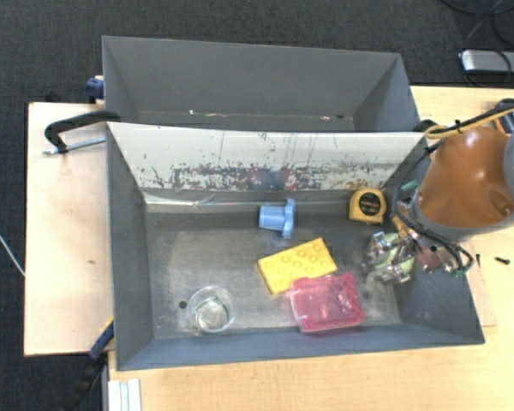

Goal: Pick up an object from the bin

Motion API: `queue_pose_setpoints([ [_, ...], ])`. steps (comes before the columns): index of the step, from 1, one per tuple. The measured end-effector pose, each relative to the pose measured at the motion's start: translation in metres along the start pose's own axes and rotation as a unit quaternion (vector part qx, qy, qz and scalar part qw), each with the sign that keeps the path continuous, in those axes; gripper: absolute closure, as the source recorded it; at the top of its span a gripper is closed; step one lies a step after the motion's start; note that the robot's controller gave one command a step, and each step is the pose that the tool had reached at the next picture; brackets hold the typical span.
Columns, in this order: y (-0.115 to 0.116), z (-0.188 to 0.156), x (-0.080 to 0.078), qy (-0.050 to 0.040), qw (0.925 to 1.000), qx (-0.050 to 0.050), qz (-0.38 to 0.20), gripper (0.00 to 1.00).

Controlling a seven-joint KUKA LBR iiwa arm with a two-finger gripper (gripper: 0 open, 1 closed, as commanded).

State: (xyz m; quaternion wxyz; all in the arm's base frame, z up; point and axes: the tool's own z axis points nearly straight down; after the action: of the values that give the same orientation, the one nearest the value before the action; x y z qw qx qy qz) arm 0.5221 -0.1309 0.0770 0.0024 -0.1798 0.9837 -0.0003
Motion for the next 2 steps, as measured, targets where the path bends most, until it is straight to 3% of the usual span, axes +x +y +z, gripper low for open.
queue_pose_setpoints([
  [1, 0.0, 0.0, 0.0, 0.0, 1.0, 0.0, 0.0, 1.0],
  [2, 0.044, -0.004, 0.004, 0.0019, 0.9871, -0.002, -0.16, 1.0],
])
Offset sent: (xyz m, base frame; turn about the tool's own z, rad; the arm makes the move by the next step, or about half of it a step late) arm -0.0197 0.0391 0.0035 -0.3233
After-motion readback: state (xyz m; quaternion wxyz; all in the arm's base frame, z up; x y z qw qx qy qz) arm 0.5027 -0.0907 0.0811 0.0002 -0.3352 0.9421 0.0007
